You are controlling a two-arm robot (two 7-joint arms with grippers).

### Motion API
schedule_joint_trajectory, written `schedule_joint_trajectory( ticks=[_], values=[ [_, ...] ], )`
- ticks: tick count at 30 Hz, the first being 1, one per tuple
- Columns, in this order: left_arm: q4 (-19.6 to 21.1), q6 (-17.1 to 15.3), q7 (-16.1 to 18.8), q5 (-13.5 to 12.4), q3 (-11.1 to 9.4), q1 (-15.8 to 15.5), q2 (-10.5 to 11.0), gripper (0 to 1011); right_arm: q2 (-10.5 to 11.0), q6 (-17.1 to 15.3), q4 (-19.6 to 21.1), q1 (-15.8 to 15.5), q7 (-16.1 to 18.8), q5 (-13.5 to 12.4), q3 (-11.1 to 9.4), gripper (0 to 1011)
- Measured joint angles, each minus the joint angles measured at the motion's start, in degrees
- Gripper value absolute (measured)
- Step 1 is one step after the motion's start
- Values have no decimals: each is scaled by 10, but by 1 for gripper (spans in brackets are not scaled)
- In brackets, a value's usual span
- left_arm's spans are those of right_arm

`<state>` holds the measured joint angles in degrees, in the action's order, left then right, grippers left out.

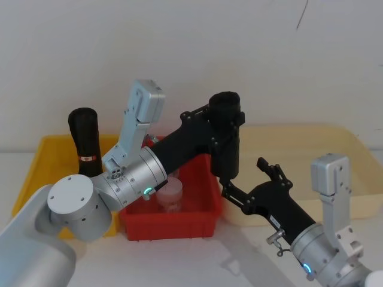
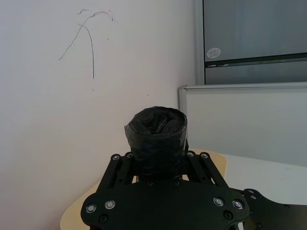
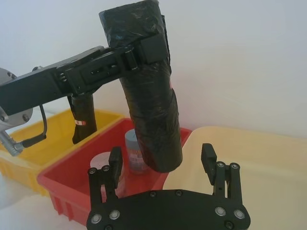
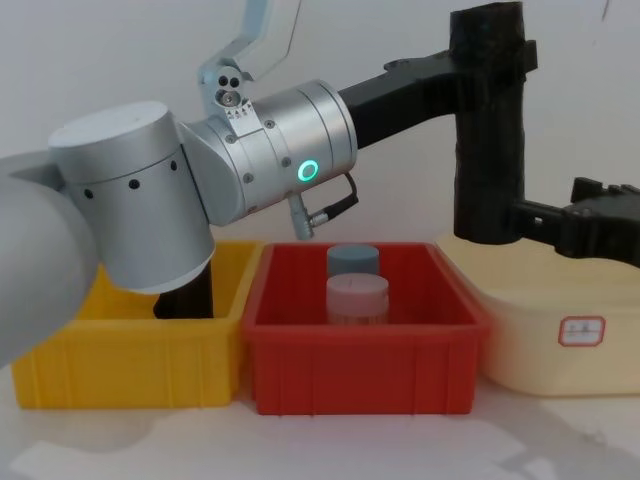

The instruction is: Pick up the garbage bag with the one hand and transfer it to the other hand.

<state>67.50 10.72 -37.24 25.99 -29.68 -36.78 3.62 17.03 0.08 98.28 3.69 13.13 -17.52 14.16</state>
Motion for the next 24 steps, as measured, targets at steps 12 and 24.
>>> schedule_joint_trajectory(
  ticks=[12, 24],
  values=[
    [0, 0, 0, 0, 0, 0, 0, 411, -13, 4, -22, 19, 4, 10, 4, 1001],
    [0, 0, 0, 0, 0, 0, 0, 411, -27, -7, -44, 39, 4, 26, 10, 1001]
  ],
)
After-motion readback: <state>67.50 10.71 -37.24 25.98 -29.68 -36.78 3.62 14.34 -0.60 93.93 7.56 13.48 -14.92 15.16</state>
